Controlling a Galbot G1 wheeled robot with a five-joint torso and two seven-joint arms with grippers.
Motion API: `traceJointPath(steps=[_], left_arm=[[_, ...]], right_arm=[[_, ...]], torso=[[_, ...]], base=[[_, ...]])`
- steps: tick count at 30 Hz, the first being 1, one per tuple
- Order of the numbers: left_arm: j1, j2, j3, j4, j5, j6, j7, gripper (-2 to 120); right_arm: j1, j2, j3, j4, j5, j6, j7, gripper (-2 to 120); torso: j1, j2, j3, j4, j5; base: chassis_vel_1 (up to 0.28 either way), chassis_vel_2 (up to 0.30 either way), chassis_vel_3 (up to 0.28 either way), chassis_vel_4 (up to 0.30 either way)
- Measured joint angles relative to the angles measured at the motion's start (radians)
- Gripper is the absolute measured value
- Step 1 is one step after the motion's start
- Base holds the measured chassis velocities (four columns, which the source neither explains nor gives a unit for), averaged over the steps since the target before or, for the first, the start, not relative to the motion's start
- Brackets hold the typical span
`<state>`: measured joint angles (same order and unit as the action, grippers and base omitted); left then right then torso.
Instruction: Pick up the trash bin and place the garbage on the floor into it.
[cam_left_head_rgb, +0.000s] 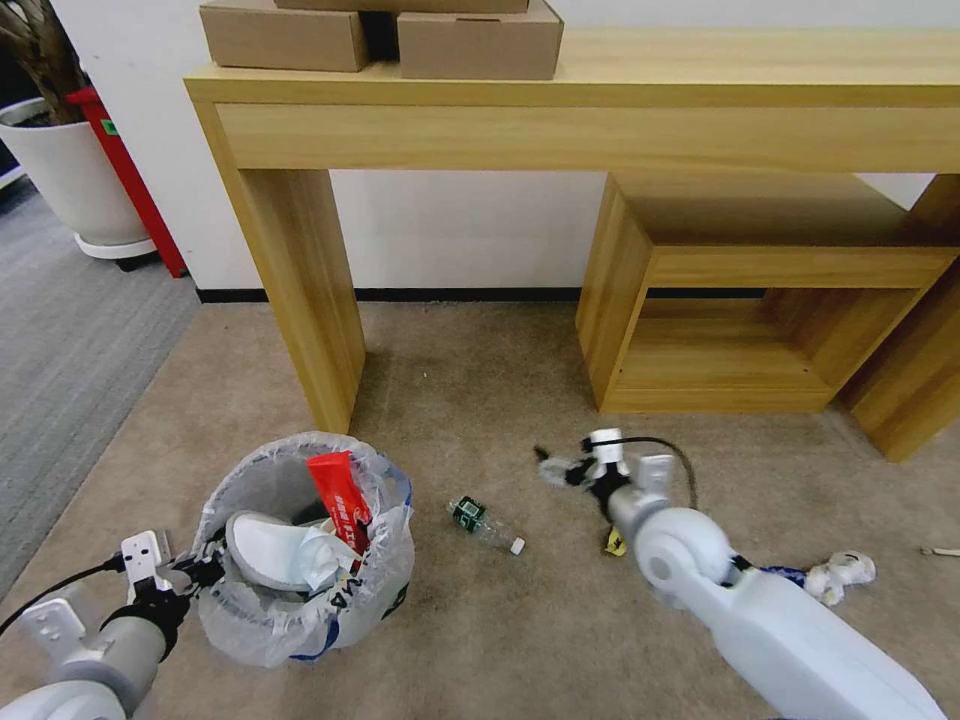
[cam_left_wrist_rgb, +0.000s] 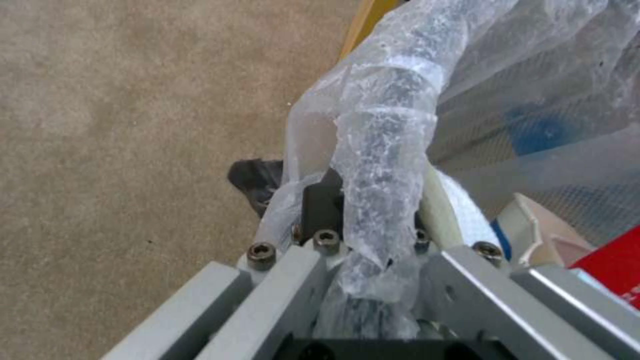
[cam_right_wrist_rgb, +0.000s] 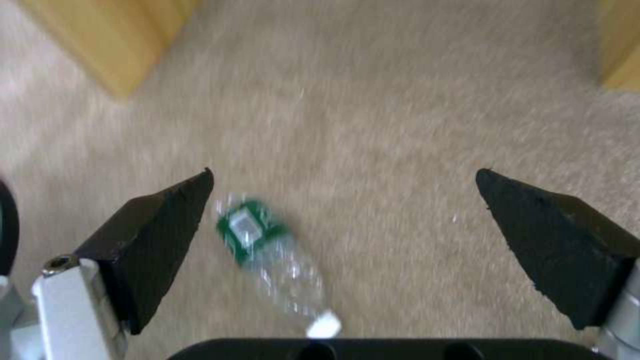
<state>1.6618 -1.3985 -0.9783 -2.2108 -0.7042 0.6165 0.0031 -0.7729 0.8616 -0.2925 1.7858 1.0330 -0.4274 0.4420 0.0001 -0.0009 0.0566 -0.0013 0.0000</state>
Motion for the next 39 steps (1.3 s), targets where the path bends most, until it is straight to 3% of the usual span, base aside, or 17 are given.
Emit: traceJointPath(steps=[3,11,20,39], left_arm=[[-0.029,0.014,0.019,0.030,0.000,0.003,-0.002,1],[-0.039,0.022,0.020,0.064,0.009,-0.002,0.001,1],[-0.049,0.023,0.012,0.063,0.002,-0.002,0.001,1],[-0.034,0.042,0.013,0.032,-0.027,0.014,-0.013,1]], right_arm=[[0.039,-0.017,-0.059,-0.017,0.017,-0.061,0.036,100],[0.196,0.011,-0.265,-0.137,0.040,-0.149,0.045,100],[0.318,0.037,-0.487,-0.215,0.026,-0.152,-0.038,100],[0.411,0.088,-0.625,-0.318,-0.016,-0.109,-0.082,100]], torso=[[0.000,0.000,0.000,-0.0013,0.0000],[0.000,0.000,0.000,-0.0004,-0.0003],[0.000,0.000,0.000,-0.0006,0.0004],[0.000,0.000,0.000,-0.0008,0.0000]], base=[[0.000,0.000,0.000,0.000],[0.000,0.000,0.000,0.000],[0.000,0.000,0.000,0.000],[0.000,0.000,0.000,0.000]])
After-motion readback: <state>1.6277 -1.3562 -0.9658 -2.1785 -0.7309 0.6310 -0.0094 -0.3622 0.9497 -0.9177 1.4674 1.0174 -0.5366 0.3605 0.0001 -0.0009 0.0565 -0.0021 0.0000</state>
